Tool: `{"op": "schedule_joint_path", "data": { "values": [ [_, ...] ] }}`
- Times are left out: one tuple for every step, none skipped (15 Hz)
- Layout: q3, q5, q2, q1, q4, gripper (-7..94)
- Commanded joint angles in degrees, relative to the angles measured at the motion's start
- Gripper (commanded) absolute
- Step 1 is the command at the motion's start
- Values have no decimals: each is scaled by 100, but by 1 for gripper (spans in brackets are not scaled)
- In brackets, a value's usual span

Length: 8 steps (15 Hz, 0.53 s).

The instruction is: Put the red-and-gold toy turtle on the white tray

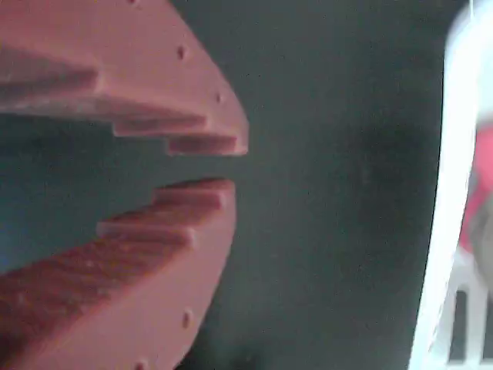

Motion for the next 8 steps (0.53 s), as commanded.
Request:
{"op": "schedule_joint_path", "data": {
  "values": [
    [369,-79,1529,44,826,0],
    [642,-114,2180,97,1090,0],
    [870,-158,2751,132,1441,0],
    [1046,-97,3111,158,1749,0],
    [1204,-114,3305,132,2057,0],
    [1204,-237,3331,185,2206,0],
    [1195,-334,3393,220,2391,0],
    [1187,-387,3489,264,2593,0]
  ]
}}
